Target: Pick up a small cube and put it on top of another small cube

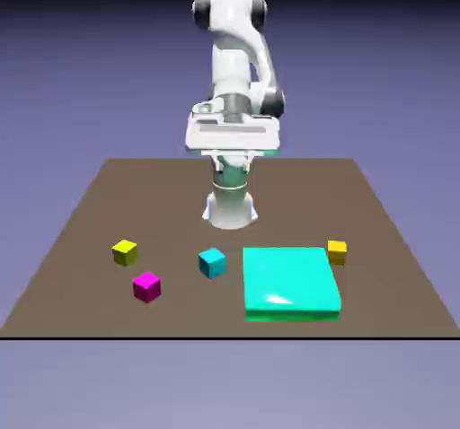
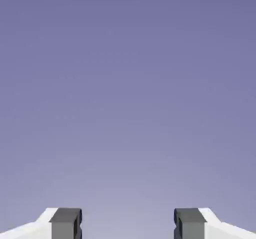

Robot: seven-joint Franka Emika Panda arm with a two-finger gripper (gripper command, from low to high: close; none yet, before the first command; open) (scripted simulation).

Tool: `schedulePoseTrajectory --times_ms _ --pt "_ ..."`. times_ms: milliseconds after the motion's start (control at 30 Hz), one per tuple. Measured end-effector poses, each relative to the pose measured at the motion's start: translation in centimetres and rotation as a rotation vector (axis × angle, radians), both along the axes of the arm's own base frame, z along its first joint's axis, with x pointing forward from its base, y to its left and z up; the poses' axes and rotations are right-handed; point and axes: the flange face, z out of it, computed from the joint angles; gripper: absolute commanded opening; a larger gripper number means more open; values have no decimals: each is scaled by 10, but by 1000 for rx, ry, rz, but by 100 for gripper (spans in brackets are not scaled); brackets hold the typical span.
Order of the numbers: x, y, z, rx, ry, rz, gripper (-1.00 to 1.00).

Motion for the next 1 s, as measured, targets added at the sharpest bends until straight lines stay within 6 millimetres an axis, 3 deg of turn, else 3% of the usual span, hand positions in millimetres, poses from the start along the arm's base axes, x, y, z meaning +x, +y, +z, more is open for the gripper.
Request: schedulePoseTrajectory --times_ms 200,333,433,467,700,733,800,1000 --pt "-10 -10 -123 -163 446 199 0" --pt "-40 -20 -196 -245 745 354 0" --pt "-68 -30 -240 -286 949 466 0" --pt "-68 -29 -240 -286 949 467 0" --pt "-77 -37 -303 -287 949 466 0" --pt "-79 -37 -308 -286 949 467 -100" --pt "-79 -37 -308 -286 949 467 -100" --pt "-68 -30 -254 -290 949 469 -100"
